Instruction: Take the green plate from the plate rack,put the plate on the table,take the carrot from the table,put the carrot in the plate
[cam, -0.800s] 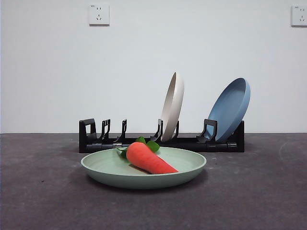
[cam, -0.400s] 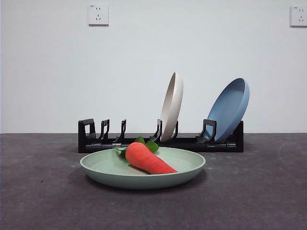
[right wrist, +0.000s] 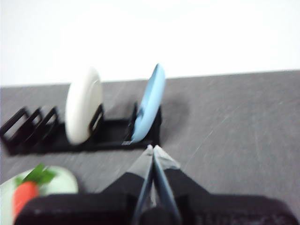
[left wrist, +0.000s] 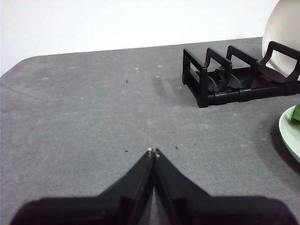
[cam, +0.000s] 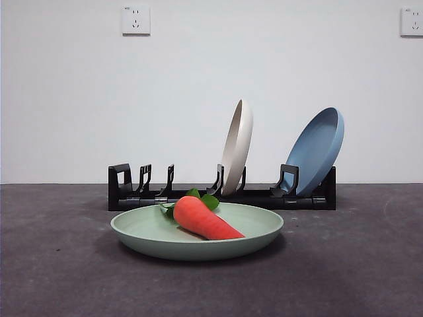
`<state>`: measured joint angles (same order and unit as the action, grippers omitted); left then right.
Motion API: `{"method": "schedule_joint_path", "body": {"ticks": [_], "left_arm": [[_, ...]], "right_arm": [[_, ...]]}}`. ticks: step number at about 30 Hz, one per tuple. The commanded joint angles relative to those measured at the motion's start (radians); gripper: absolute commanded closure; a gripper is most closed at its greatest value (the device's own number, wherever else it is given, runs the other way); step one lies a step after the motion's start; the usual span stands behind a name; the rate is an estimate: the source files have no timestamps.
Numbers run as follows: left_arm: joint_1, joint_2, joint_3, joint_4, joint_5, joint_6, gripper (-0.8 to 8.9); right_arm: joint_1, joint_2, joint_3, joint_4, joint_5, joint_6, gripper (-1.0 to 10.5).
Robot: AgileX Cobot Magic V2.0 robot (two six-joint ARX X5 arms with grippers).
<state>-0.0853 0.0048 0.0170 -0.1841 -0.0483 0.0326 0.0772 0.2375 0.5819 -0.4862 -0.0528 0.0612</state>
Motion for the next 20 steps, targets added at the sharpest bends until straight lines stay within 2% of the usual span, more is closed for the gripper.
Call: {"method": "schedule_joint_path", "body": {"ticks": [1, 7, 13, 20], "left_arm": [[0.003, -0.003, -0.014, 0.010, 0.000, -0.007, 8.16], [0.003, -0.003, -0.014, 0.010, 0.001, -0.007, 8.16], [0.003, -0.003, -0.014, 0.010, 0.001, -0.007, 8.16], [0.003, -0.003, -0.014, 0.010, 0.000, -0.007, 8.16]], "right_arm": [[-0.014, -0.055, -0.155, 0.157, 0.002, 0.046, 9.5], [-0.018, -0.147, -0.396, 0.348, 0.008, 0.074, 9.5], [-0.018, -0.203, -0.515, 0.356, 0.008, 0.077, 9.5], [-0.018, -0.237, -0.576, 0.330, 0.008, 0.080, 9.5]]}}
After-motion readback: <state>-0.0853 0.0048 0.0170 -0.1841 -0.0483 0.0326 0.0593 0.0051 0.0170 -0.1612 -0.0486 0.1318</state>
